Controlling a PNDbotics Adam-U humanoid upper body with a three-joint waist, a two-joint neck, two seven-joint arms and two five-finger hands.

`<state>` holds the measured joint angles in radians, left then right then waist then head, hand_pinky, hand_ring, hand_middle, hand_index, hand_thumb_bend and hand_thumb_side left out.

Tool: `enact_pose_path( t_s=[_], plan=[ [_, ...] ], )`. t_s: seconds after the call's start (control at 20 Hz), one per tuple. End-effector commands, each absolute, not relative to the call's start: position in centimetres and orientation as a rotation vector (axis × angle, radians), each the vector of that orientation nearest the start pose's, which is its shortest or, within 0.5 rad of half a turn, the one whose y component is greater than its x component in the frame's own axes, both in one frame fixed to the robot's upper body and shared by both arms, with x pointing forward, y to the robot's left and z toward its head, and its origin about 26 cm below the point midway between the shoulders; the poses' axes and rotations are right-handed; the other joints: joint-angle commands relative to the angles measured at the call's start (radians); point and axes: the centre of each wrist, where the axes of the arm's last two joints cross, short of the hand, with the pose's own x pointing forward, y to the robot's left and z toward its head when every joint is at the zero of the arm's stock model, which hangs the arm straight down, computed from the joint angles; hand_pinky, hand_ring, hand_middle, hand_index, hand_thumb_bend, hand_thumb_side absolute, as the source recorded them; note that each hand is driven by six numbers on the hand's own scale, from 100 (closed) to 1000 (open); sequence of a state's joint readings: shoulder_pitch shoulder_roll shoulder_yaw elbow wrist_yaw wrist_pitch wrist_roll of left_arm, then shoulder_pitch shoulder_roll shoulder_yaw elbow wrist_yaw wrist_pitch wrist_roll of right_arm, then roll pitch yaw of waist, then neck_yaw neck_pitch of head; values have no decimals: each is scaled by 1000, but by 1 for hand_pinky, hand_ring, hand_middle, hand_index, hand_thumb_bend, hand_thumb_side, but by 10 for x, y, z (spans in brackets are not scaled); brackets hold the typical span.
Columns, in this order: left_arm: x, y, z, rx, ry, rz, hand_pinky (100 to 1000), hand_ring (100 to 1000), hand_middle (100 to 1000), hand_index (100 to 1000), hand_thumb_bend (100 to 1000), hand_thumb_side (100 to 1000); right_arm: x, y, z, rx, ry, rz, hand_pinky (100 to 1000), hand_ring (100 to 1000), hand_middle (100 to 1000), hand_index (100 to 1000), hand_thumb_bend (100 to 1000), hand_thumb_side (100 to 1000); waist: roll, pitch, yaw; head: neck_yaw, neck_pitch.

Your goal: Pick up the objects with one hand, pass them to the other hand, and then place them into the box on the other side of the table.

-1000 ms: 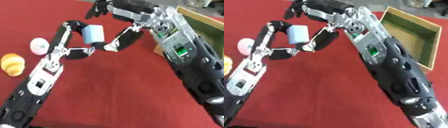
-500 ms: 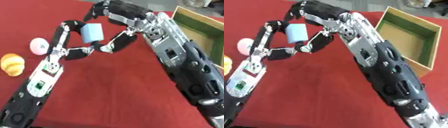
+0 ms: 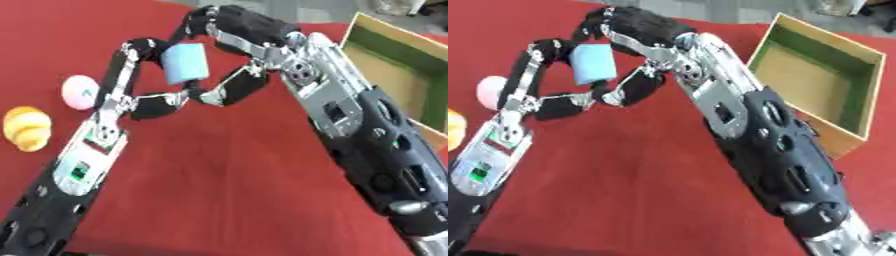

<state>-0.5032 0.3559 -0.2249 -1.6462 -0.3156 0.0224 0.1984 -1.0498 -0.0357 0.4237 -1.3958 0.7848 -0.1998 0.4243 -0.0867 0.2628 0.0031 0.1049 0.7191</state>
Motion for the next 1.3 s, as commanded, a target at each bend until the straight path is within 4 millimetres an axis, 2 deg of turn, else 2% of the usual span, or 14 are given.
enact_pose_path(
  t_s=[0.05, 1.3],
  plan=[
    [363, 209, 177, 503, -2173, -578, 746, 516, 490, 365, 100, 100, 378, -15, 276, 543, 2599, -2087, 794, 788, 754, 812, 413, 172, -1, -22, 3, -4, -2],
    [361, 202, 179, 476, -2190, -581, 747, 516, 490, 364, 100, 100, 389, -13, 258, 591, 2683, -2089, 777, 781, 737, 811, 420, 179, 11, -9, 18, -13, -10]
  ],
)
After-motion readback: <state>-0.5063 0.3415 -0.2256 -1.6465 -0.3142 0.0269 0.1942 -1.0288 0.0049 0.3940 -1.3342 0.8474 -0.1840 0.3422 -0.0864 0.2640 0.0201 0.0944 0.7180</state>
